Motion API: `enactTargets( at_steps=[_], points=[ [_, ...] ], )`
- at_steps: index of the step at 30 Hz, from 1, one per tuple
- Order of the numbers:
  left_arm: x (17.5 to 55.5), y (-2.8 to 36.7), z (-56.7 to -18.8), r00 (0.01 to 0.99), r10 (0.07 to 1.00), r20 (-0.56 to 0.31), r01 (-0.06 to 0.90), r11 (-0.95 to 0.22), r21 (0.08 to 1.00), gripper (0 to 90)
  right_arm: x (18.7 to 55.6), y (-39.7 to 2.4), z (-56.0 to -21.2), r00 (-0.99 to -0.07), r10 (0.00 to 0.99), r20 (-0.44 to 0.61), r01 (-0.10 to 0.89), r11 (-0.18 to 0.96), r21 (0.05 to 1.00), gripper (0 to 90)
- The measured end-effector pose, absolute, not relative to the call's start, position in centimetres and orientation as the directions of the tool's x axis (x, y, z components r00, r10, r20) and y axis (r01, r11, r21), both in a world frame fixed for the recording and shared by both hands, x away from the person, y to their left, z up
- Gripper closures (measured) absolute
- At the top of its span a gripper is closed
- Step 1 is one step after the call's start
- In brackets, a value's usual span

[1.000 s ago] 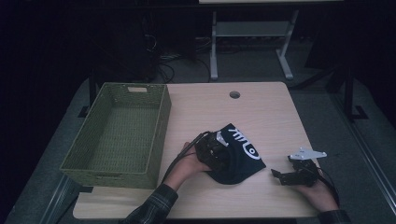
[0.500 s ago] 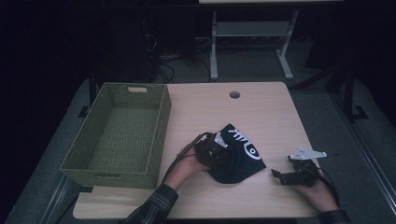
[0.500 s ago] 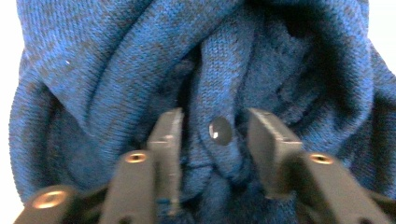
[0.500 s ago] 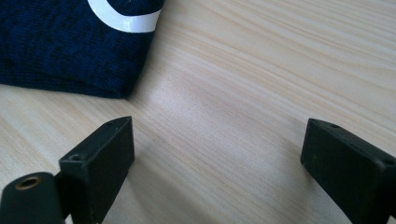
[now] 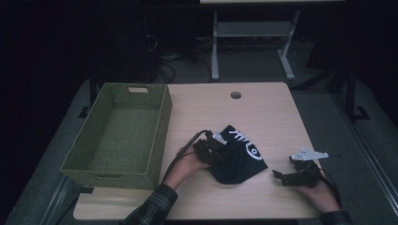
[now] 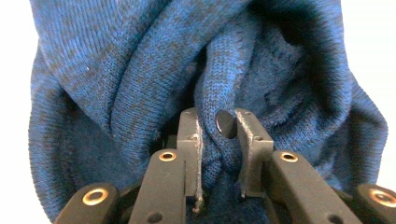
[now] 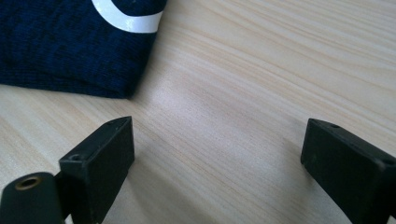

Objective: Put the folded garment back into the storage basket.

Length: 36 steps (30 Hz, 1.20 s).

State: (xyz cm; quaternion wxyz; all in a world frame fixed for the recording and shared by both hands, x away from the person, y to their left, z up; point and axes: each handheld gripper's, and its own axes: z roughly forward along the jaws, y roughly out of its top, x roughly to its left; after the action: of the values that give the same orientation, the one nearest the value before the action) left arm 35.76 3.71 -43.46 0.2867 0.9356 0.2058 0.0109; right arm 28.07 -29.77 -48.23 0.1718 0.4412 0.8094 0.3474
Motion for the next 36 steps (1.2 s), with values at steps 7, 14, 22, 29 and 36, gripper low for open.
enactTargets(
  at_steps=[7,14,22,29,36],
  points=[
    [35.7,4.3,-41.8,0.911,0.396,-0.115,0.385,-0.717,0.581,73.5,28.1,-29.8,-48.2,-0.551,0.834,0.029,0.595,0.369,0.714,9.4],
    [35.7,4.6,-40.3,0.905,0.403,-0.134,0.395,-0.682,0.616,73.5,28.1,-29.8,-48.2,-0.552,0.834,0.028,0.594,0.369,0.714,9.4],
    [35.7,4.6,-38.7,0.907,0.394,-0.15,0.393,-0.659,0.641,73.5,28.1,-29.8,-48.2,-0.552,0.833,0.028,0.594,0.37,0.715,9.4],
    [35.7,4.7,-37.0,0.91,0.385,-0.154,0.385,-0.645,0.66,73.4,28.1,-29.8,-48.2,-0.552,0.834,0.028,0.595,0.369,0.714,9.4],
    [36.0,5.1,-35.4,0.912,0.382,-0.152,0.378,-0.635,0.674,73.4,28.1,-29.8,-48.3,-0.551,0.834,0.029,0.594,0.367,0.716,9.4]
  ],
)
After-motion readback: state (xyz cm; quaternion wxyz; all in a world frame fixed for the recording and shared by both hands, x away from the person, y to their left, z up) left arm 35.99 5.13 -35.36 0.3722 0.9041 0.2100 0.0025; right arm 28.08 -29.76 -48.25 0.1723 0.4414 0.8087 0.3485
